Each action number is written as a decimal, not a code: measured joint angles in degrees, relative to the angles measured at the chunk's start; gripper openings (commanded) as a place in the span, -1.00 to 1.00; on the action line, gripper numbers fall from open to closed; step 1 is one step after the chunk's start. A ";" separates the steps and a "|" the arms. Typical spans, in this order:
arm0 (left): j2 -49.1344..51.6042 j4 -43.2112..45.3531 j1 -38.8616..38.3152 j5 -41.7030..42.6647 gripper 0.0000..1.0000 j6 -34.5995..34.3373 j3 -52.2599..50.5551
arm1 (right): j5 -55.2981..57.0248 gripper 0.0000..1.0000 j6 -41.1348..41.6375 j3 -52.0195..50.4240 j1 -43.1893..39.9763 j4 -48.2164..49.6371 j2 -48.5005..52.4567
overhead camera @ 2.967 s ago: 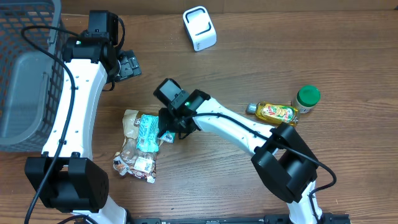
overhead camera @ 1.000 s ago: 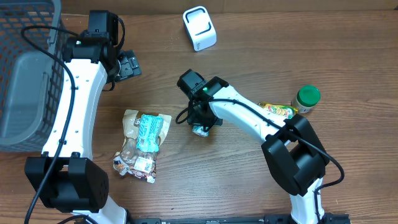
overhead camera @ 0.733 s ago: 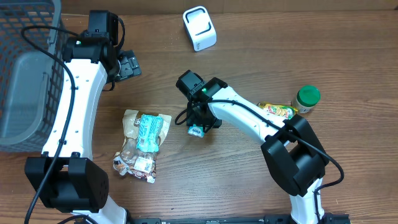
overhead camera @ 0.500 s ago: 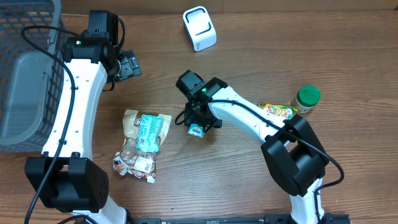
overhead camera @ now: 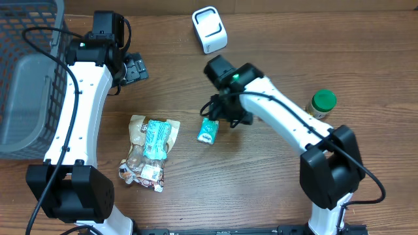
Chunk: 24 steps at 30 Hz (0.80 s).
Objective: Scan the item barcode
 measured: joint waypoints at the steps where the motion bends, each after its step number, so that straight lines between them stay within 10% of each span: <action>1: 0.00 0.00 0.00 0.00 1.00 0.00 0.00 | -0.02 0.52 -0.11 0.00 -0.81 -0.87 -0.04; 24: 0.00 0.00 0.00 0.00 0.99 -0.02 0.00 | 0.00 0.32 -1.97 -6.67 -5.18 2.89 -0.04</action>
